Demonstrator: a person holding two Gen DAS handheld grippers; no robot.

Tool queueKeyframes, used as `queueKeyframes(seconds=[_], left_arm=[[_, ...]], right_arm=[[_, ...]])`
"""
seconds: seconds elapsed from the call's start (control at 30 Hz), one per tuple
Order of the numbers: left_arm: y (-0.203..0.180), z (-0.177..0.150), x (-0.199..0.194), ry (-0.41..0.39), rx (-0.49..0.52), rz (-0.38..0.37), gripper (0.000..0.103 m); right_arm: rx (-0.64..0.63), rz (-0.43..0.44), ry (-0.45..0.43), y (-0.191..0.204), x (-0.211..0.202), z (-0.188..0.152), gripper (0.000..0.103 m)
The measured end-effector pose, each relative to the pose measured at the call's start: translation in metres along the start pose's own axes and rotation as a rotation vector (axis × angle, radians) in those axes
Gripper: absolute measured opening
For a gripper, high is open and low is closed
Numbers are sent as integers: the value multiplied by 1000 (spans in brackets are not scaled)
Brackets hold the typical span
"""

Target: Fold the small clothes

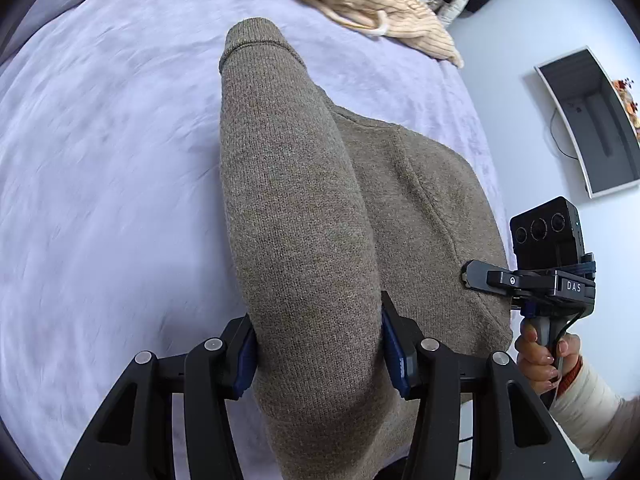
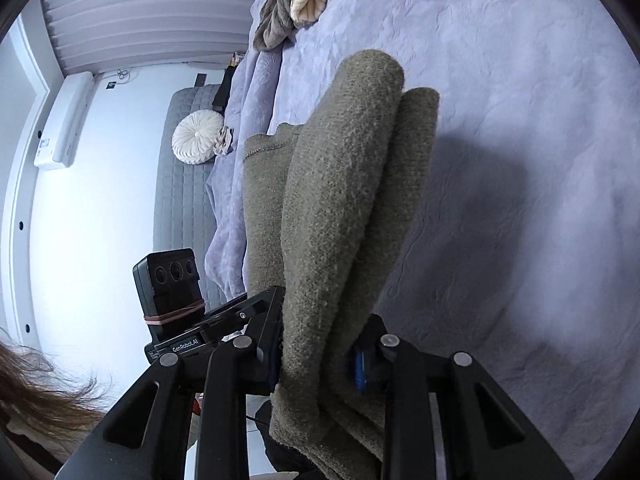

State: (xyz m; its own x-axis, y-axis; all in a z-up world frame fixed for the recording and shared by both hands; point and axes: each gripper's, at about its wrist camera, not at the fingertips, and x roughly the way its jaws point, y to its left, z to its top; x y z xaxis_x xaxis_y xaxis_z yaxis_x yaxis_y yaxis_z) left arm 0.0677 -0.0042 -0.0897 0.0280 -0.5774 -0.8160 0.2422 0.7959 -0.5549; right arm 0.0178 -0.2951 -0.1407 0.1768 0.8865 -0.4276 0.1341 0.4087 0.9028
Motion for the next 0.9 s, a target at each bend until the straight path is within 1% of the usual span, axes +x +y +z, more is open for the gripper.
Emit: queueKeyframes(seconds=[0.07,0.17,0.33,0.4,0.5,0.6,0.63,0.67,0.7,0.8,0.83,0.87,0.9], left_arm=[[13,-13,-3,9,-26,11,53],[25,-27,3,26,-50,33,53],[48,-43,17,50,-70,88,53],[53,-46,18,48,-79,91,53],[60,-53,11,37,-78,89,54],[57,-56,5,30,-64,116,54],[64,-63,-6,27,-60,125,54],[63,-65,-9,25,-58,144,55],[57,-62,-6,19,-58,162,59],[49,-62,-14,-4,-51,225,59],[47,-64,-18,-9,-48,242,59],[45,-64,-19,-10,-47,255,59],[43,-65,-19,-8,-48,270,62]], right_arm=[[14,9,18,0,15,-8,29],[38,7,44,-6,36,-18,29],[63,-46,69,-17,61,-22,29],[67,-68,69,-18,64,-22,29],[70,-117,67,-19,61,-21,31],[67,-172,63,-24,52,-26,34],[68,-190,60,-24,47,-29,34],[68,-208,55,-25,42,-30,34],[68,-228,50,-24,38,-31,37],[57,-279,20,-17,21,-38,40],[56,-284,9,-13,16,-40,41],[60,-281,-2,-11,11,-42,44],[66,-268,-11,-10,7,-45,45]])
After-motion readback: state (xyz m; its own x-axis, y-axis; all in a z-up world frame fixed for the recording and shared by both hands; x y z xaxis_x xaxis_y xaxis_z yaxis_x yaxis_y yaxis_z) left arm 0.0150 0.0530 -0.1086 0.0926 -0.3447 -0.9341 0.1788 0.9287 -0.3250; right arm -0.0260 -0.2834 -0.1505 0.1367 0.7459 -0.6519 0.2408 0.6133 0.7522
